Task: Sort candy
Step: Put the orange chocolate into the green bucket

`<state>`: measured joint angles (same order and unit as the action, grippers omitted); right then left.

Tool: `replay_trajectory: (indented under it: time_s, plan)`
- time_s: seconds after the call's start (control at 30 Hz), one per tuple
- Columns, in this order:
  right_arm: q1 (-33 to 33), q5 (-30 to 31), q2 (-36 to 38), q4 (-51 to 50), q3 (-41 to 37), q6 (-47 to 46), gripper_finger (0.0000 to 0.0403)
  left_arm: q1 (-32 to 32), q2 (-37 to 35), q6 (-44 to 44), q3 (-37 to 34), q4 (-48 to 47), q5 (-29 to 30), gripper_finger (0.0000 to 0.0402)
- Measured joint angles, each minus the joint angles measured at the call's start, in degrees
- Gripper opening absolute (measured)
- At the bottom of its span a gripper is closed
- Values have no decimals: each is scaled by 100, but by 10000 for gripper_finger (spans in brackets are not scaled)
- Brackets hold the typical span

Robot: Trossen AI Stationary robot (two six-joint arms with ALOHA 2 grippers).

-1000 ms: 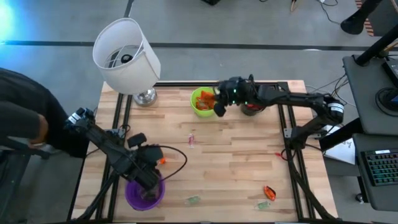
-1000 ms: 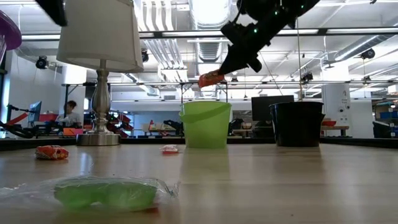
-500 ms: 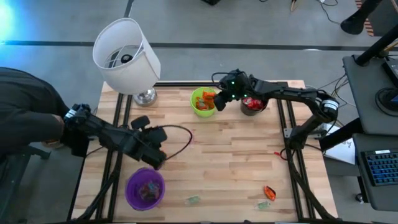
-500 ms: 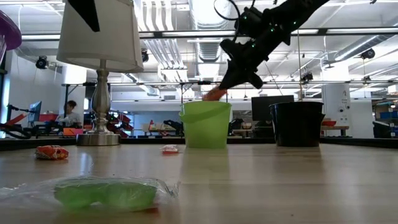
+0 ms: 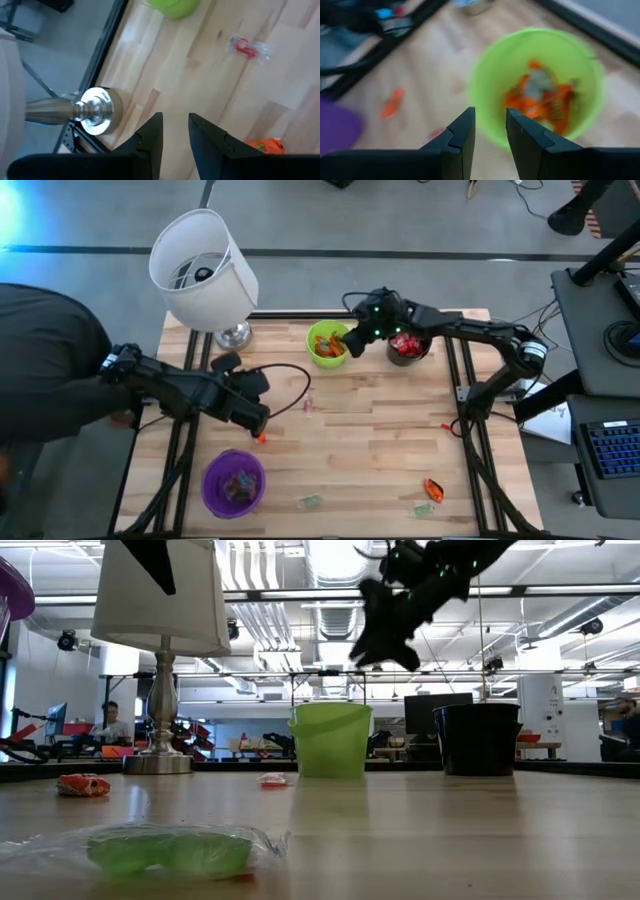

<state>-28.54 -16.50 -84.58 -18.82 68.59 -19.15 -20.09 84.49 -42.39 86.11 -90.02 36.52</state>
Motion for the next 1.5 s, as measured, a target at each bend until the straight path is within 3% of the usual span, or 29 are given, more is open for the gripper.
replay_trajectory:
  time_s: [0.1, 0.2, 0.4, 0.57, 0.8, 1.1, 1.33, 1.5]
  plan:
    - [71, -592, 235, -819, 412, 208, 101, 64, -20, 102, 0, 0, 51, 75]
    - [312, -568, 479, -2099, 978, 594, 95, 99, -90, 154, 0, 0, 48, 76]
    - [1133, 370, 984, -4263, 1712, 550, 84, 126, -155, -77, 336, 0, -593, 99]
    - [2016, 1572, 1512, -4889, 1566, -361, 77, 126, -155, -68, 596, 5, -289, 126]
    - [2829, 1755, 1981, -5504, 1052, -1453, 73, 139, -151, 13, 608, 0, -211, 129]
    - [3199, 1210, 2060, -5645, -223, -2183, 79, 139, -149, 67, 608, 0, -213, 123]
    - [3205, 467, 2035, -5276, -1148, -2202, 133, 139, -146, 290, 608, 0, -213, 123]
    - [3348, -132, 2033, -5288, -1612, -3101, 172, 139, -144, 292, 605, 0, -214, 123]
